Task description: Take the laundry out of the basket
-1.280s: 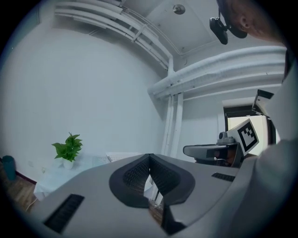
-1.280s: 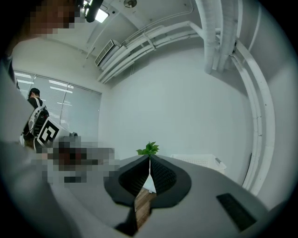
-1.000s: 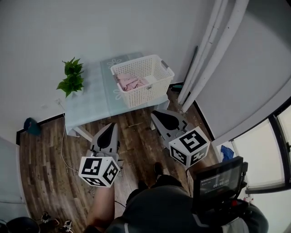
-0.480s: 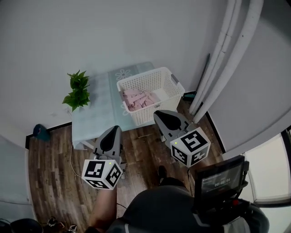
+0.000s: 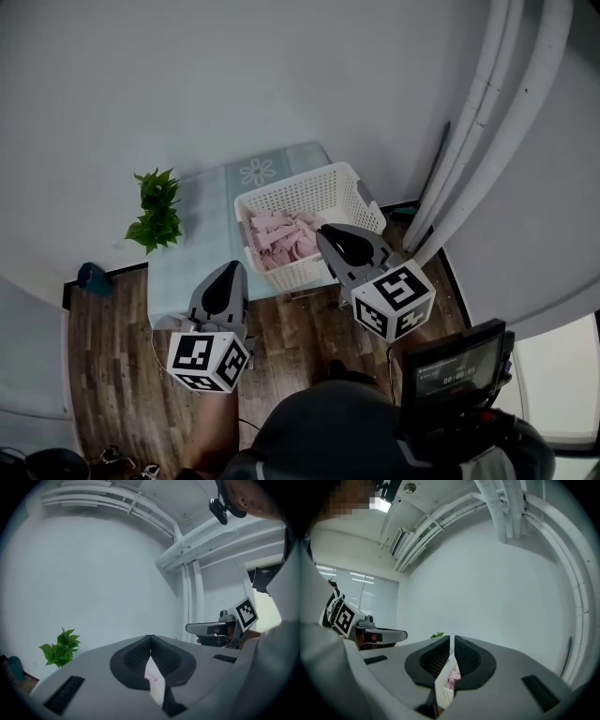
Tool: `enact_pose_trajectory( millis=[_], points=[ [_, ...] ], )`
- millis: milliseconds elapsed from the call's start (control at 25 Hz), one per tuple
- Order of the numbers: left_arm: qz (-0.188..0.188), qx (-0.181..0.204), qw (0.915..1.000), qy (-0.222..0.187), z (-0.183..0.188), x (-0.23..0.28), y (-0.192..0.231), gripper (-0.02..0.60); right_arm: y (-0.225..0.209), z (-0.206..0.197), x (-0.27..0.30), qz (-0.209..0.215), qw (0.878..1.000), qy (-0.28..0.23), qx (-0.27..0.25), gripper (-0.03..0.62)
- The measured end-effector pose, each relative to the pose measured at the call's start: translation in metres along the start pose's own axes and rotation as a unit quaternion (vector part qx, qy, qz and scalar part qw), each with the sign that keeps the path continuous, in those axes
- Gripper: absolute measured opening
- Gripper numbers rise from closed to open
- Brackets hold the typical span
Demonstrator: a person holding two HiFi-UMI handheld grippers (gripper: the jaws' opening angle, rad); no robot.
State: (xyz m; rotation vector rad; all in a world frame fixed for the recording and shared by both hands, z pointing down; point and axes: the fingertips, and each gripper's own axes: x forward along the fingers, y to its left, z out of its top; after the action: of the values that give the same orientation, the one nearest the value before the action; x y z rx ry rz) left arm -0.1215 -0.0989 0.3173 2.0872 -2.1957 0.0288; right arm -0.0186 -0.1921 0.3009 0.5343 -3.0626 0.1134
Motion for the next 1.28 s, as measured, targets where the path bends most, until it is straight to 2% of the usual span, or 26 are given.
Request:
enact_pose_trajectory(
  millis=[280,560,720,920,1160,1280],
  points=[
    [0.021,0.004,0.9997,0.014,0.0,0.043,0.005,0.009,-0.054,0.002,0.021,0.013,1.0,-0.009,0.019,0.02],
    [0.044,-0.005,0.9987,0.023,-0.003,0.059,0.03,0.009,-0.068,-0.016,0.051,0.035,0.999,0.023,0.018,0.042],
    [0.047,-0.011,0.9985,0.026,-0.01,0.07,0.052,0.009,-0.07,-0.03,0.078,0.048,0.997,0.052,0.017,0.136],
    [0.041,-0.011,0.9988,0.023,-0.015,0.089,0.089,0.009,-0.072,-0.06,0.117,0.057,0.993,0.107,0.016,0.19],
    [0.045,-0.029,0.9978,0.041,-0.033,0.113,0.139,0.009,-0.08,-0.102,0.161,0.074,0.98,0.185,0.008,0.271],
    [0.043,-0.042,0.9968,0.053,-0.047,0.121,0.155,0.009,-0.081,-0.132,0.18,0.084,0.971,0.226,0.005,0.335]
  ],
)
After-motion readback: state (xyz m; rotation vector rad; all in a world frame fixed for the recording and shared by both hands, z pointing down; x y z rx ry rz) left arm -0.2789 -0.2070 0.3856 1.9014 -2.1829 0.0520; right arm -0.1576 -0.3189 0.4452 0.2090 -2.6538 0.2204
